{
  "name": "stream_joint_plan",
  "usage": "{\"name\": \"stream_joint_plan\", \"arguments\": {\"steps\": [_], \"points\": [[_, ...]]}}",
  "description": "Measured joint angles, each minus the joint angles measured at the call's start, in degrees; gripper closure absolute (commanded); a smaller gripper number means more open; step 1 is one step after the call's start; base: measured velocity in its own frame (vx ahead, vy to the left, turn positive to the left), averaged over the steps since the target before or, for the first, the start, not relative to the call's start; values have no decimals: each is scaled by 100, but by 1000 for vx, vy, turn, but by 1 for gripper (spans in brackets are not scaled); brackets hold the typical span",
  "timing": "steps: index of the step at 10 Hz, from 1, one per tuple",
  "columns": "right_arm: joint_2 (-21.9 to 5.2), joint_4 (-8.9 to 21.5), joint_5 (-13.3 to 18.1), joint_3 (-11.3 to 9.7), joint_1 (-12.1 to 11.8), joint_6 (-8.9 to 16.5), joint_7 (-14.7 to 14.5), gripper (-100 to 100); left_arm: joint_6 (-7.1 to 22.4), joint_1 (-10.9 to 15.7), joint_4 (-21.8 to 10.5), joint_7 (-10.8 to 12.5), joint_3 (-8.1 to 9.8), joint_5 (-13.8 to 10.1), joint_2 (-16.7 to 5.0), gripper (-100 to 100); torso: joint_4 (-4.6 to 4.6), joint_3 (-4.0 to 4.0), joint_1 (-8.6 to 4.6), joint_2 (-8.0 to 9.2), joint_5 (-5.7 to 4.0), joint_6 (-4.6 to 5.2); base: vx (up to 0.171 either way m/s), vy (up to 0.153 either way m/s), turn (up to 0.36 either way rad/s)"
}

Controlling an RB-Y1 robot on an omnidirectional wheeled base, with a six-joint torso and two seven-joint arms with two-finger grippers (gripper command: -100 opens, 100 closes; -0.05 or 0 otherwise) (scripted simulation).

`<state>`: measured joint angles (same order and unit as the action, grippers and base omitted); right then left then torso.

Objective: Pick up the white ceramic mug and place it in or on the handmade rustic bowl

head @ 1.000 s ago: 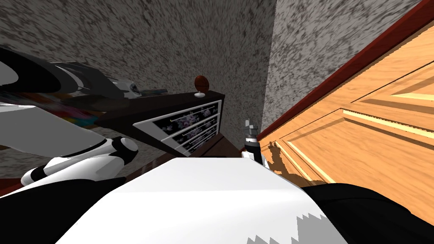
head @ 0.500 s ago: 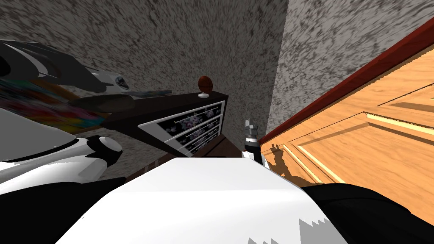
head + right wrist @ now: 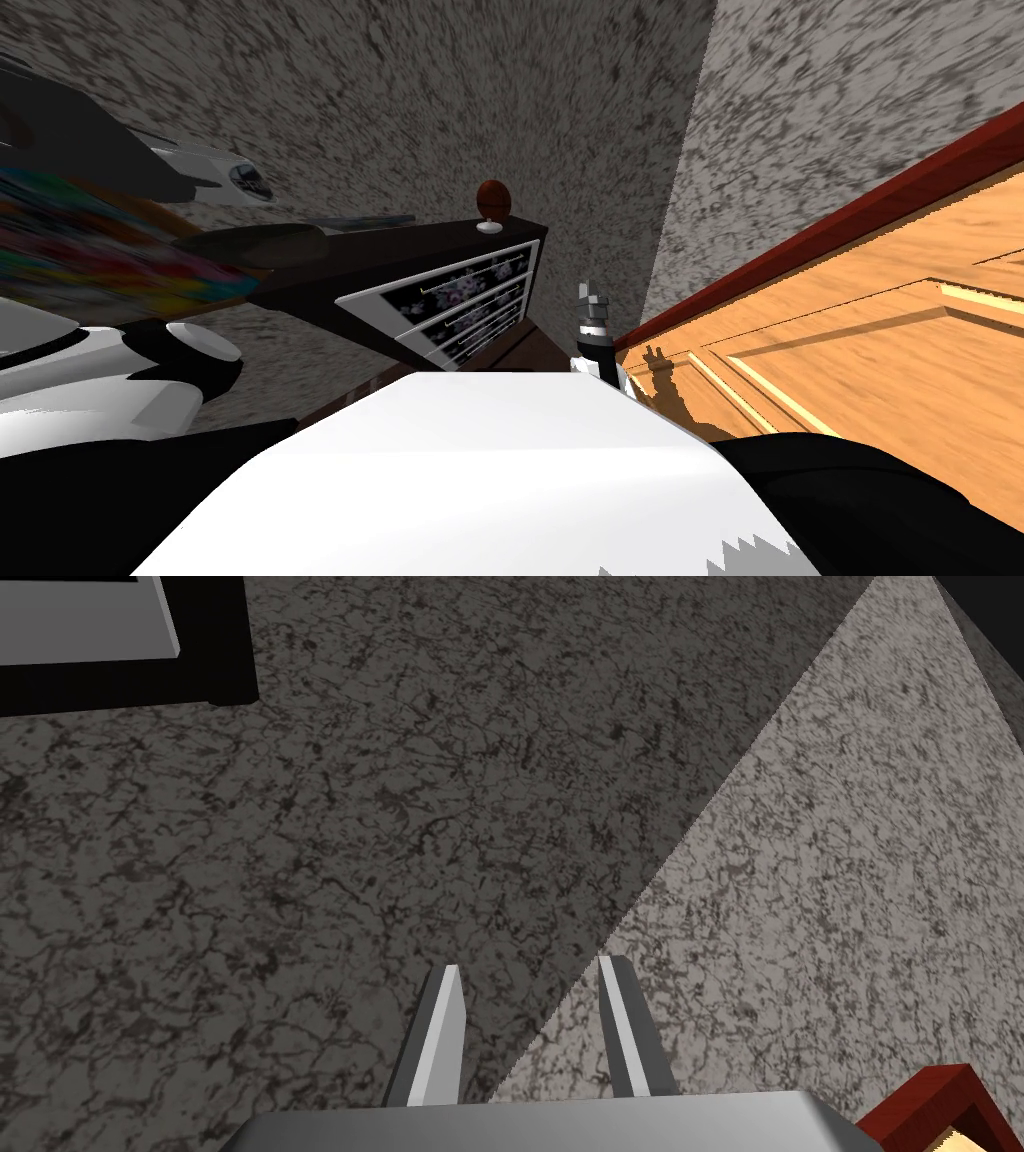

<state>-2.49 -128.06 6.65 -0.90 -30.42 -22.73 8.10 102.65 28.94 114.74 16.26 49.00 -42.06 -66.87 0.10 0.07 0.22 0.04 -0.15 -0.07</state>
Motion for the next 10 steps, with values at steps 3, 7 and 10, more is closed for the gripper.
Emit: {"name": "stream_joint_plan", "arguments": {"steps": [3,7,10], "points": [[0,0,0,0,0,0,0,0,328,-16,-149,37,30,-128,-381,100,-1,2,-8,5,-1,1,30,52,30],[1,0,0,-1,1,0,0,0,866,-41,-244,57,58,-205,-600,100,-4,2,-30,9,-7,5,9,18,10],[1,0,0,-1,1,0,0,0,1035,-60,-248,47,104,-221,-621,-100,-4,2,-40,9,-12,8,0,0,0]]}}
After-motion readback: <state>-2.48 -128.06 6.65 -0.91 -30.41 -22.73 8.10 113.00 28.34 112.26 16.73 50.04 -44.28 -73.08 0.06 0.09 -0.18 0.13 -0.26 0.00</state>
